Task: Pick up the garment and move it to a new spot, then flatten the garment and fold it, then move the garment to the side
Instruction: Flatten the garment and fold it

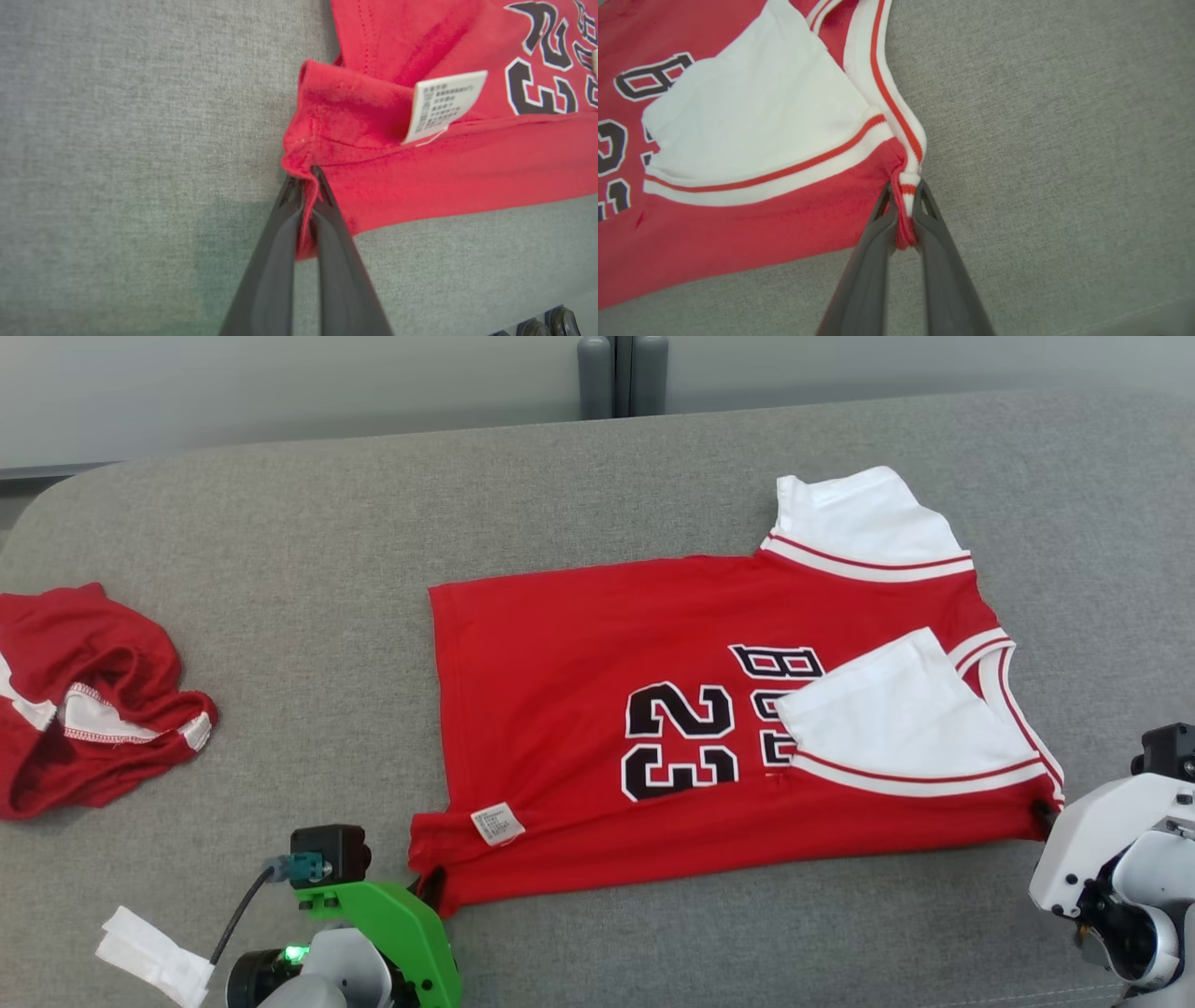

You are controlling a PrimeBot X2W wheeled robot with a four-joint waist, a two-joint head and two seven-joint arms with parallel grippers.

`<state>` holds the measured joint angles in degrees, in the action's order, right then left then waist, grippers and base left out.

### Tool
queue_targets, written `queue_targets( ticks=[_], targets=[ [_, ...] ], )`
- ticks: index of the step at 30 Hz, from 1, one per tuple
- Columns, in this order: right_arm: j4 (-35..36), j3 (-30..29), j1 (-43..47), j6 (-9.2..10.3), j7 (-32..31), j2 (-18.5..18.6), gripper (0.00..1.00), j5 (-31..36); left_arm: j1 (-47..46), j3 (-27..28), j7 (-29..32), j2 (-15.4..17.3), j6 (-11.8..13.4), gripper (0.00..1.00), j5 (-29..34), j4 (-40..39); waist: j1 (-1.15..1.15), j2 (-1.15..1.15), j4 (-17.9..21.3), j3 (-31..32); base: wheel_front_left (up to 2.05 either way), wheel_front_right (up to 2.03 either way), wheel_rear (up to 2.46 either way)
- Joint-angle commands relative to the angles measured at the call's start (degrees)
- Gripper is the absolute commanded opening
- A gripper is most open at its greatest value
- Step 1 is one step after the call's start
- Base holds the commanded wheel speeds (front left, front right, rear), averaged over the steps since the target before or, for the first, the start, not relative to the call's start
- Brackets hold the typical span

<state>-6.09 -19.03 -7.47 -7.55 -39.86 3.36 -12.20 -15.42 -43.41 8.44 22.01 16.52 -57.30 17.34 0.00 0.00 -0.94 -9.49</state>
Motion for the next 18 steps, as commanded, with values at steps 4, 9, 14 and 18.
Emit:
queue_targets(
  ticks=[4,9,14,18],
  targets=[
    [1.65,-1.68,2.23,0.12,-0.51,-0.05,1.00,1.01,2.95,0.64,0.52,2.37,2.04,1.00,-0.77,-3.79,0.00,0.00,0.16,0.41,0.00,0.00,0.00],
    [3.11,-0.25,-0.44,0.09,0.43,-0.36,1.00,1.54,2.51,1.58,0.46,3.05,2.75,1.00,-1.08,-6.82,0.00,0.00,0.29,0.01,0.00,0.00,0.00],
    [5.16,3.56,-6.65,0.09,-0.51,1.73,1.00,1.84,-2.89,3.13,2.63,4.87,3.25,1.00,-0.35,-9.13,0.00,0.00,0.33,-1.00,0.00,0.00,0.00],
    [3.46,7.55,-15.68,0.09,-3.03,5.10,1.00,0.19,-10.93,3.84,6.71,5.14,2.66,1.00,-0.16,-8.02,0.00,0.00,0.43,-3.29,0.00,0.00,0.00]
  ],
)
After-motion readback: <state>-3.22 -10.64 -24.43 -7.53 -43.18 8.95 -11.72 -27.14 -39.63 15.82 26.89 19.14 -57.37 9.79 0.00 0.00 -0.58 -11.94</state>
